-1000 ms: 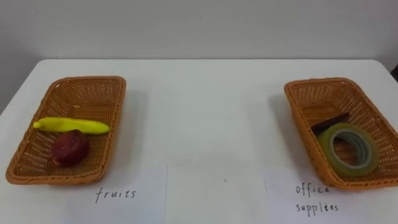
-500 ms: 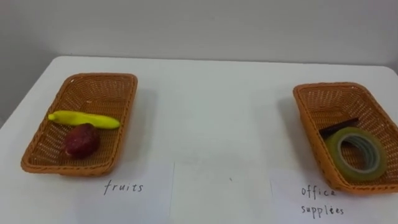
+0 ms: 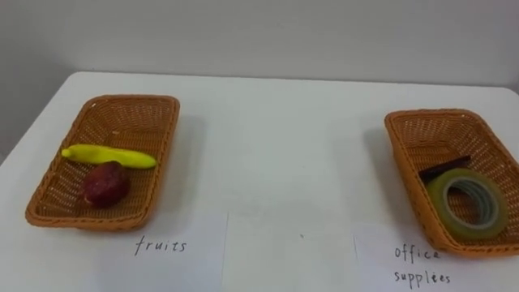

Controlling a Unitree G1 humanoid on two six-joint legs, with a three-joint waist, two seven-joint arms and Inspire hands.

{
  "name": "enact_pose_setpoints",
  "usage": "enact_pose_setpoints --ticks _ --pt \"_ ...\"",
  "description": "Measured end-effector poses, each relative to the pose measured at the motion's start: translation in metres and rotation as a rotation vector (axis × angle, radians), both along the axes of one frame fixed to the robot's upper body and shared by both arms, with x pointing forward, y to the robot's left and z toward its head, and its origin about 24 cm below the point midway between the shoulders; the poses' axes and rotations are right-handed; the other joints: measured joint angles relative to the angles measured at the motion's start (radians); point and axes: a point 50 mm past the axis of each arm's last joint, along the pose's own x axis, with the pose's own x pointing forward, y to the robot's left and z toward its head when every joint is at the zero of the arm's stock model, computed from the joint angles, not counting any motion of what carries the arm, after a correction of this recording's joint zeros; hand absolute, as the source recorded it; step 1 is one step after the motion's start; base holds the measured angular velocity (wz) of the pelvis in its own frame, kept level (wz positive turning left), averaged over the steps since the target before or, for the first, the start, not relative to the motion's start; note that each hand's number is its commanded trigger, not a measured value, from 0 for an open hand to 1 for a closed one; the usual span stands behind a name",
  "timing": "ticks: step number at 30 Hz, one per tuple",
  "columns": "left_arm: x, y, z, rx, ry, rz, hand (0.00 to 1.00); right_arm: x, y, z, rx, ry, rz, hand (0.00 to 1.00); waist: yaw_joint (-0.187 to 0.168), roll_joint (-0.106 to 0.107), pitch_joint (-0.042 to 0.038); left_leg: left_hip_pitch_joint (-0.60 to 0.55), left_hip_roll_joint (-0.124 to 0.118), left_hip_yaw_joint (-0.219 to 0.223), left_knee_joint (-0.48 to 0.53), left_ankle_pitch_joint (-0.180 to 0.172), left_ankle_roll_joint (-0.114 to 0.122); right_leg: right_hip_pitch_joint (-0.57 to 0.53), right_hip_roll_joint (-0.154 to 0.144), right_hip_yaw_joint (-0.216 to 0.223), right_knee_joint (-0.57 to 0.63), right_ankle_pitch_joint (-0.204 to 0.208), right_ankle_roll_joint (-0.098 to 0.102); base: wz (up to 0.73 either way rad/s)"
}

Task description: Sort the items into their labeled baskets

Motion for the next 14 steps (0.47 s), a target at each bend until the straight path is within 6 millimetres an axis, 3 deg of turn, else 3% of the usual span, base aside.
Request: enact_pose_setpoints --ticks 14 --pt "0.0009 -0.0011 -0.0003 0.000 0.002 0.001 0.00 -0.0018 -0.0004 -0.0001 -0.005 0.003 -0.005 0.00 -0.001 0.004 -0.0003 0.003 0.000 -0.002 0.002 0.000 0.000 0.008 0.001 -0.002 -0.001 0.000 0.000 0.00"
